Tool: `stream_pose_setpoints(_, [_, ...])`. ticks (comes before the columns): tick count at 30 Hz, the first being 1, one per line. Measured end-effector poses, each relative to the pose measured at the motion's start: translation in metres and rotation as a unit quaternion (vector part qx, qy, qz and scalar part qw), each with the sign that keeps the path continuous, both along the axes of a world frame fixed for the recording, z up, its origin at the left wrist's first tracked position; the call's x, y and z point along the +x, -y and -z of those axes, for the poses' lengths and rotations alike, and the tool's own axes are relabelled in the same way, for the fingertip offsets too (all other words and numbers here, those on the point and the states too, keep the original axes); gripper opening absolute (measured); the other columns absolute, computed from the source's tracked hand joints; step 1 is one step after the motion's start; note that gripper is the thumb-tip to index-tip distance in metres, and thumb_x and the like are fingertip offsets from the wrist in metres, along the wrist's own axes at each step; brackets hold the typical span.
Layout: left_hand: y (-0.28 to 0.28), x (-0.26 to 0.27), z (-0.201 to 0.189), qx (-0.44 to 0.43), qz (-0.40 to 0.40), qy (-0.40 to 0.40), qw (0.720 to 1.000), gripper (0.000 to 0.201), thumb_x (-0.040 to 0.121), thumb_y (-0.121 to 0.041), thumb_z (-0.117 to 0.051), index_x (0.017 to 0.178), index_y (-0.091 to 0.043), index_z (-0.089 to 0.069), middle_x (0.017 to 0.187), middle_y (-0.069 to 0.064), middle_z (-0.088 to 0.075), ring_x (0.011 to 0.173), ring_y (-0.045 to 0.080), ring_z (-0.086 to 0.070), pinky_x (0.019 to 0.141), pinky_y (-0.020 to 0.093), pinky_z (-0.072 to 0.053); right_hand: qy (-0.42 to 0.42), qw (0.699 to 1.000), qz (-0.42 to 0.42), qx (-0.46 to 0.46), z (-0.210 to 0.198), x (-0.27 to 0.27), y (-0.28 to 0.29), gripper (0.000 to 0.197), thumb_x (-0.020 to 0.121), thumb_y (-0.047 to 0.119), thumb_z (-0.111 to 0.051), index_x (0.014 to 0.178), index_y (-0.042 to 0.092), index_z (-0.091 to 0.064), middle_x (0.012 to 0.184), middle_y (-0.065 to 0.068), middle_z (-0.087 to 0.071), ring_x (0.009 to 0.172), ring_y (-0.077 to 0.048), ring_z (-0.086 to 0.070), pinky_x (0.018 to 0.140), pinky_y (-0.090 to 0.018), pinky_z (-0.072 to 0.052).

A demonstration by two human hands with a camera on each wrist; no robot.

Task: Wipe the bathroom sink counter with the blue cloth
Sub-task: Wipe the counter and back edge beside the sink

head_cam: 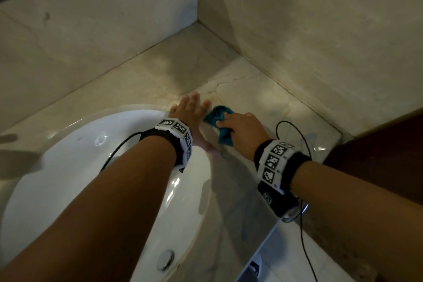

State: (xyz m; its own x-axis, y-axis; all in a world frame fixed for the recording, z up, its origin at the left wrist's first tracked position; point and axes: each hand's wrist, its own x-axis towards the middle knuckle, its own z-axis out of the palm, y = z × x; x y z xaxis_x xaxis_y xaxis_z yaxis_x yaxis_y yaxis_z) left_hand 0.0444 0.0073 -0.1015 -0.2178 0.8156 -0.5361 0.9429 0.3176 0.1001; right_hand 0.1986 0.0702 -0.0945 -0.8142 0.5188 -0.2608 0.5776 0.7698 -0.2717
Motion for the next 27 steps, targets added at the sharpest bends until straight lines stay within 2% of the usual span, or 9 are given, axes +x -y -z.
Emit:
stream_pose_setpoints(4, [0.000,-0.005,0.004,0.002,0.006,0.006,1.000,0.136,0.053,-0.075,-0.071,0.149,-0.031,0.016,0.156,0.003,0.024,0.145,0.028,0.016,0.116,0.048,-0.002,-0.003,0.998,-0.047,-0.038,-0.001,0.019,0.023,0.039,0.092,0.013,-0.046,0.129,0.022,-0.053,0.143,-0.001,-0.043,0.123,-0.027,-0.043,0.104,-0.027,-0.023])
stream_pose_setpoints(8, [-0.001,-0.004,0.004,0.003,0.003,0.009,1.000,0.137,0.052,-0.075,-0.071,0.148,-0.031,0.015,0.156,0.002,0.023,0.145,0.028,0.016,0.116,0.048,-0.002,-0.007,0.996,-0.047,-0.075,0.004,0.031,0.009,0.040,0.091,0.007,-0.046,0.128,0.022,-0.054,0.145,0.000,-0.041,0.122,-0.026,-0.041,0.103,-0.020,-0.022])
stream_pose_setpoints(11, [-0.001,-0.004,0.005,0.019,0.001,0.010,1.000,0.136,0.053,-0.074,-0.073,0.149,-0.031,0.013,0.157,0.003,0.020,0.145,0.028,0.014,0.117,0.048,-0.004,-0.069,0.991,0.054,-0.099,0.008,0.024,-0.022,0.035,0.091,0.006,-0.049,0.122,0.015,-0.061,0.138,-0.009,-0.050,0.126,-0.027,-0.046,0.105,-0.020,-0.026])
stream_pose_setpoints(14, [0.000,-0.005,0.006,0.020,-0.003,0.014,1.000,0.136,0.053,-0.073,-0.073,0.149,-0.031,0.012,0.157,0.003,0.020,0.145,0.027,0.015,0.118,0.048,-0.004,-0.101,0.979,0.153,-0.086,0.009,0.017,-0.046,0.035,0.092,0.005,-0.047,0.125,0.010,-0.058,0.140,-0.014,-0.046,0.127,-0.027,-0.045,0.104,-0.013,-0.022])
stream_pose_setpoints(18, [-0.002,-0.004,0.004,0.018,-0.011,0.016,1.000,0.139,0.050,-0.074,-0.074,0.149,-0.031,0.013,0.157,0.003,0.021,0.145,0.027,0.015,0.118,0.048,-0.003,-0.044,0.995,0.084,-0.027,0.013,0.021,-0.026,0.043,0.092,0.002,-0.043,0.132,0.015,-0.050,0.143,-0.011,-0.042,0.129,-0.031,-0.042,0.113,-0.031,-0.026])
stream_pose_setpoints(21, [-0.002,-0.004,0.004,0.015,-0.022,0.024,0.999,0.140,0.049,-0.072,-0.076,0.149,-0.032,0.013,0.157,0.002,0.021,0.145,0.026,0.015,0.118,0.047,-0.002,-0.028,0.999,0.015,-0.032,0.020,0.040,-0.014,0.045,0.090,-0.001,-0.043,0.129,0.019,-0.053,0.146,-0.009,-0.039,0.124,-0.032,-0.045,0.112,-0.034,-0.028])
stream_pose_setpoints(23, [-0.002,-0.004,0.005,0.019,-0.025,0.030,0.999,0.139,0.048,-0.072,-0.076,0.149,-0.033,0.012,0.157,0.001,0.021,0.146,0.026,0.014,0.117,0.048,-0.002,-0.019,0.999,-0.001,-0.035,0.021,0.042,-0.023,0.041,0.089,0.000,-0.048,0.125,0.016,-0.058,0.141,-0.010,-0.046,0.117,-0.028,-0.050,0.107,-0.026,-0.035])
stream_pose_setpoints(26, [-0.003,-0.004,0.006,0.021,-0.024,0.030,0.999,0.140,0.047,-0.072,-0.076,0.149,-0.033,0.011,0.157,0.001,0.020,0.146,0.025,0.014,0.117,0.047,-0.002,-0.083,0.987,0.128,-0.044,0.015,0.035,-0.057,0.030,0.085,0.006,-0.061,0.115,-0.001,-0.063,0.115,-0.013,-0.061,0.096,-0.021,-0.058,0.077,-0.010,-0.048])
stream_pose_setpoints(27, [-0.004,-0.004,0.007,0.018,-0.022,0.025,0.999,0.140,0.047,-0.072,-0.076,0.149,-0.032,0.012,0.157,0.001,0.021,0.145,0.025,0.014,0.117,0.047,-0.002,-0.091,0.978,0.183,-0.038,0.014,0.035,-0.072,0.030,0.086,0.004,-0.060,0.115,-0.002,-0.062,0.116,-0.015,-0.060,0.103,-0.025,-0.058,0.083,-0.013,-0.045])
